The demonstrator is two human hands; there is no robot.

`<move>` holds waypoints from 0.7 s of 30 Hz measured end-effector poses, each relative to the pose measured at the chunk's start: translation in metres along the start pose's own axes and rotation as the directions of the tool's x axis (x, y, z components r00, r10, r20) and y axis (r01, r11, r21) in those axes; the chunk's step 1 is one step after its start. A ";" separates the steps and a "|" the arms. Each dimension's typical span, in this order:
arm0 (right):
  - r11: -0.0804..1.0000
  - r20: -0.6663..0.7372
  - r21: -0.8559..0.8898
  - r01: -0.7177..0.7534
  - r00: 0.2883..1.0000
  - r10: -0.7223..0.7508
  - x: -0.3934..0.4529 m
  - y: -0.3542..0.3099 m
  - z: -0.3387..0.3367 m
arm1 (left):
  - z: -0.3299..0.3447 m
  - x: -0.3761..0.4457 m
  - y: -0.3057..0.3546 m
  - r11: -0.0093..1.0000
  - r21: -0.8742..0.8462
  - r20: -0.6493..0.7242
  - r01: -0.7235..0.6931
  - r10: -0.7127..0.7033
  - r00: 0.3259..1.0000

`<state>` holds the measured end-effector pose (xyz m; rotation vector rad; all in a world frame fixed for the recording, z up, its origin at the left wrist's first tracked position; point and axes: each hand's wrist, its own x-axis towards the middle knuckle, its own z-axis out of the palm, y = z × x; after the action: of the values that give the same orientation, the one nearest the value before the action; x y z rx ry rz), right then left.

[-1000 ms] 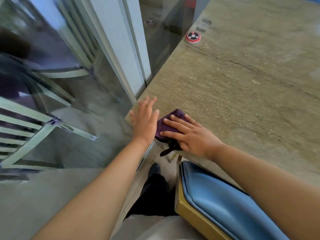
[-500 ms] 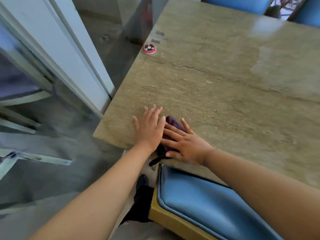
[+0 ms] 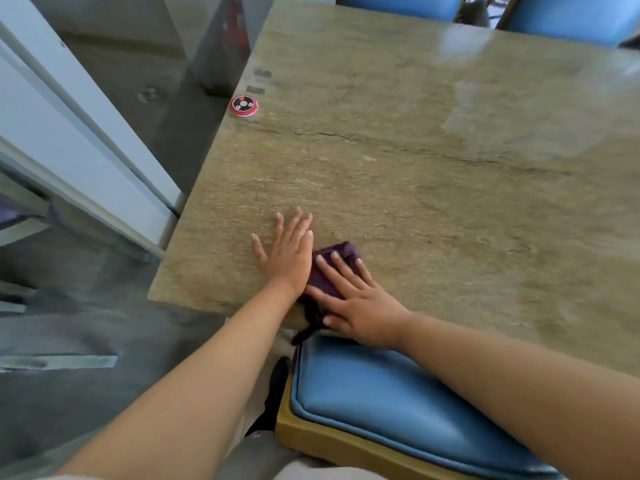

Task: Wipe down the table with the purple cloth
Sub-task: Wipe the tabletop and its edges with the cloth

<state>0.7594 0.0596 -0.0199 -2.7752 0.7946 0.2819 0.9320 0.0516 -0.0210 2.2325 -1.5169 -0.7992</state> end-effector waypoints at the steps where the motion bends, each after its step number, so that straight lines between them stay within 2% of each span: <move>1: 0.992 0.047 -0.038 0.121 0.992 -0.119 -0.009 0.007 0.000 | 0.002 0.000 0.002 0.998 0.053 -0.001 0.020 -0.020 1.000; 3: 0.970 0.073 -0.087 0.225 0.973 -0.219 -0.025 0.032 0.001 | 0.006 0.000 0.011 0.982 0.178 0.014 0.061 -0.064 0.998; 4: 0.970 0.060 -0.115 0.212 0.977 -0.207 -0.034 0.046 0.002 | 0.007 0.000 0.019 0.976 0.208 0.030 0.070 -0.078 0.997; 6: 0.983 0.027 -0.168 0.073 0.997 -0.070 -0.051 0.074 0.002 | 0.013 0.002 0.036 0.977 0.212 0.077 0.010 -0.027 0.997; 8: 0.972 -0.003 -0.136 -0.190 0.981 0.192 -0.067 0.099 0.001 | 0.022 0.003 0.055 0.968 0.204 0.161 -0.144 0.112 0.981; 9: 0.932 -0.007 -0.070 -0.355 0.935 0.356 -0.073 0.110 0.000 | 0.028 0.004 0.064 0.958 0.196 0.218 -0.210 0.166 0.962; 10: 0.851 -0.006 0.033 -0.524 0.851 0.525 -0.078 0.117 -0.002 | 0.034 0.005 0.072 0.949 0.188 0.274 -0.254 0.197 0.941; 11: 0.730 -0.005 0.146 -0.668 0.737 0.676 -0.081 0.120 -0.002 | 0.040 0.005 0.079 0.945 0.183 0.320 -0.272 0.204 0.925; 12: 0.602 0.010 0.233 -0.764 0.621 0.784 -0.080 0.120 -0.003 | 0.045 0.006 0.085 0.948 0.172 0.345 -0.267 0.195 0.918; 13: 0.505 0.035 0.280 -0.817 0.534 0.845 -0.077 0.117 -0.003 | 0.048 0.007 0.091 0.957 0.154 0.344 -0.245 0.181 0.921; 14: 0.458 0.068 0.290 -0.841 0.495 0.866 -0.075 0.110 -0.005 | 0.051 0.009 0.096 0.967 0.132 0.330 -0.219 0.165 0.929; 15: 0.470 0.102 0.281 -0.837 0.513 0.852 -0.072 0.102 -0.006 | 0.053 0.011 0.100 0.974 0.117 0.316 -0.194 0.148 0.937; 16: 0.544 0.124 0.262 -0.797 0.587 0.800 -0.072 0.092 -0.008 | 0.055 0.013 0.102 0.979 0.110 0.304 -0.173 0.132 0.944; 17: 0.661 0.132 0.231 -0.714 0.696 0.705 -0.072 0.081 -0.010 | 0.057 0.016 0.103 0.982 0.109 0.290 -0.155 0.118 0.950; 19: 0.883 0.162 0.158 -0.441 0.894 0.418 -0.079 0.060 -0.011 | 0.061 0.021 0.103 0.984 0.127 0.266 -0.128 0.091 0.960; 20: 0.947 0.199 0.120 -0.297 0.942 0.270 -0.084 0.054 -0.010 | 0.064 0.023 0.104 0.981 0.149 0.255 -0.123 0.082 0.963; 21: 0.978 0.248 0.089 -0.189 0.955 0.162 -0.090 0.052 -0.010 | 0.067 0.024 0.106 0.979 0.170 0.241 -0.117 0.074 0.968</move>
<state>0.6571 0.0581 0.0029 -2.5072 0.9638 0.5745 0.8191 -0.0080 -0.0215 2.2348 -1.8619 -0.9561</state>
